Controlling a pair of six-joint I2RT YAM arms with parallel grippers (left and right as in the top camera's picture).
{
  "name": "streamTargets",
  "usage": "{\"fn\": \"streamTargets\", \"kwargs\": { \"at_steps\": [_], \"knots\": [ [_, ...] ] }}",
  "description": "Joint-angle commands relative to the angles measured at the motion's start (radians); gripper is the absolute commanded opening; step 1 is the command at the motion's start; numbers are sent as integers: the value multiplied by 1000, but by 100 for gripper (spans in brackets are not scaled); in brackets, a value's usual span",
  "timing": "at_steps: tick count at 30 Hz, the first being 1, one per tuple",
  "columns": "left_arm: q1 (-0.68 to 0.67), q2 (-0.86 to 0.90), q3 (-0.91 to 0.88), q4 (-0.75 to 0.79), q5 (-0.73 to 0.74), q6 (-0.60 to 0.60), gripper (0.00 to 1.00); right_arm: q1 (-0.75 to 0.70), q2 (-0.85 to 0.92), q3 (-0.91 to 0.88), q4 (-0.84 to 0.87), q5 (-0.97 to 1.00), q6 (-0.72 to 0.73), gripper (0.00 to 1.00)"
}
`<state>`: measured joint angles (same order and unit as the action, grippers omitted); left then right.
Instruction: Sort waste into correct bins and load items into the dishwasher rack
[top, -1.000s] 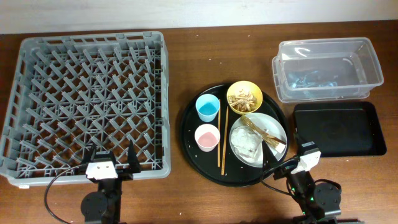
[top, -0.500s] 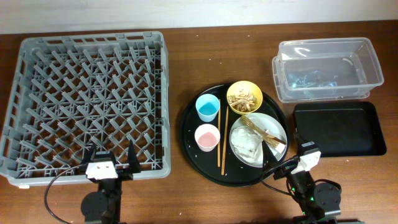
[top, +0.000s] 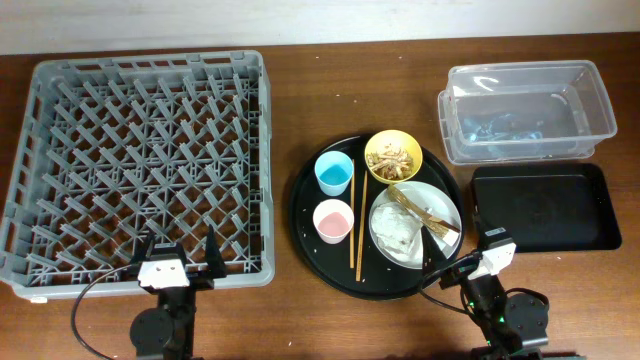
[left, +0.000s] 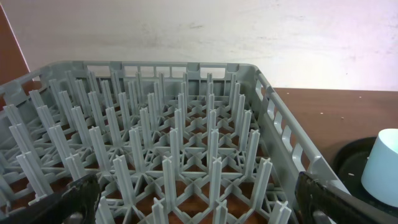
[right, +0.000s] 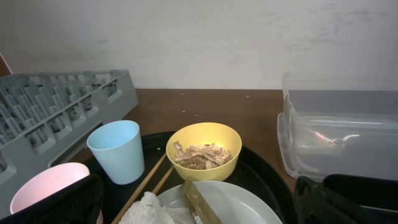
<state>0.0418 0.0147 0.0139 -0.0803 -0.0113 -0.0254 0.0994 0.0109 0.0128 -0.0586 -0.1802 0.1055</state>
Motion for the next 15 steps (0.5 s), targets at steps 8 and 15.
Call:
{"fn": "streamTargets", "kwargs": {
  "at_steps": [8,15],
  "knots": [
    [7,-8,-5,0,-3,16,99,6,-7,-7,-2,5,8,98],
    [7,-8,-5,34,51,15,99,5,-7,-7,10,6,8,98]
  ]
}}
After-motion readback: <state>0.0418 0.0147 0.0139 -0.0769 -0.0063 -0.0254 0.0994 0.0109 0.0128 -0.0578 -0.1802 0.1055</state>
